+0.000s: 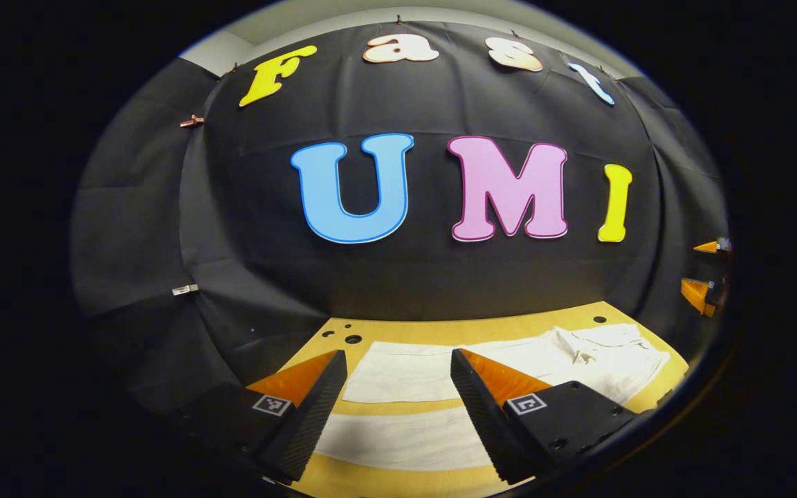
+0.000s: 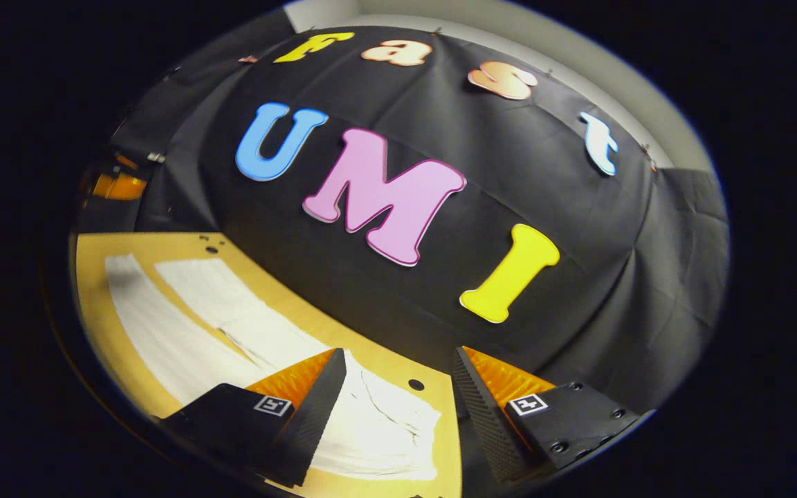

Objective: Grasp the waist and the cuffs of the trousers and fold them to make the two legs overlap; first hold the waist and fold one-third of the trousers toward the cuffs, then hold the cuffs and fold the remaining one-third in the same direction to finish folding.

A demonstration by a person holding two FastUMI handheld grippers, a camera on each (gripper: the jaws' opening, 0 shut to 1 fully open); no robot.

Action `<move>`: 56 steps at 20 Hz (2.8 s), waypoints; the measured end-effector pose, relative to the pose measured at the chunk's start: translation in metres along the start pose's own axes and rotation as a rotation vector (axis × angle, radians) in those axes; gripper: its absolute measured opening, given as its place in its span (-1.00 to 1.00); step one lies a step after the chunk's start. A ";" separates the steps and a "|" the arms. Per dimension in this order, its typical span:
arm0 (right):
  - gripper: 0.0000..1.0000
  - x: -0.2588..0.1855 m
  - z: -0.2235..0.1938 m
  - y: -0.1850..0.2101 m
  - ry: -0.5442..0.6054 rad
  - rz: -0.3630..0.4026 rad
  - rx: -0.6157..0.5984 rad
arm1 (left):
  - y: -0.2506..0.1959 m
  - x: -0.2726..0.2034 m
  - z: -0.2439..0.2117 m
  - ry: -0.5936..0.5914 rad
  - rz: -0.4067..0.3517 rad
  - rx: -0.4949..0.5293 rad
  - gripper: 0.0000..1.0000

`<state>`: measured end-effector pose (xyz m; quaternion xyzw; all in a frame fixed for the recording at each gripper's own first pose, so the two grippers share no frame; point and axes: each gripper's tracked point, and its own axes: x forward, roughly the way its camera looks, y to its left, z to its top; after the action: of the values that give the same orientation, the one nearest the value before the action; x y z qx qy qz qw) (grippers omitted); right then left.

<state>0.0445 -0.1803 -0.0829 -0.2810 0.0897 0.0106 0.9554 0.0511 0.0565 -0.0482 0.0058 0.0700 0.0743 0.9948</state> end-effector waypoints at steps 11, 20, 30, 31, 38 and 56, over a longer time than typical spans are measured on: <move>0.95 -0.014 -0.178 0.011 0.172 0.347 -0.480 | 0.022 0.004 -0.039 0.130 0.118 -0.025 0.94; 0.94 -0.004 -0.315 -0.001 0.326 0.537 -0.715 | 0.004 0.018 -0.069 0.239 0.129 0.048 0.94; 0.84 0.045 -0.351 0.009 0.279 0.570 -0.828 | -0.017 0.028 -0.059 0.260 0.152 0.204 0.95; 0.84 0.053 -0.350 0.008 0.276 0.549 -0.838 | -0.015 0.028 -0.061 0.265 0.159 0.241 0.94; -0.32 0.059 -0.373 0.019 0.397 0.593 -0.788 | 0.031 0.026 -0.125 0.398 0.170 0.387 0.95; -0.91 0.048 -0.367 0.030 0.525 0.827 -0.774 | 0.151 0.010 -0.277 0.679 -0.179 1.052 0.94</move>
<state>0.0285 -0.3540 -0.4107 -0.5423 0.4125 0.3418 0.6473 -0.0006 0.2076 -0.3207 0.4643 0.4092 -0.0557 0.7835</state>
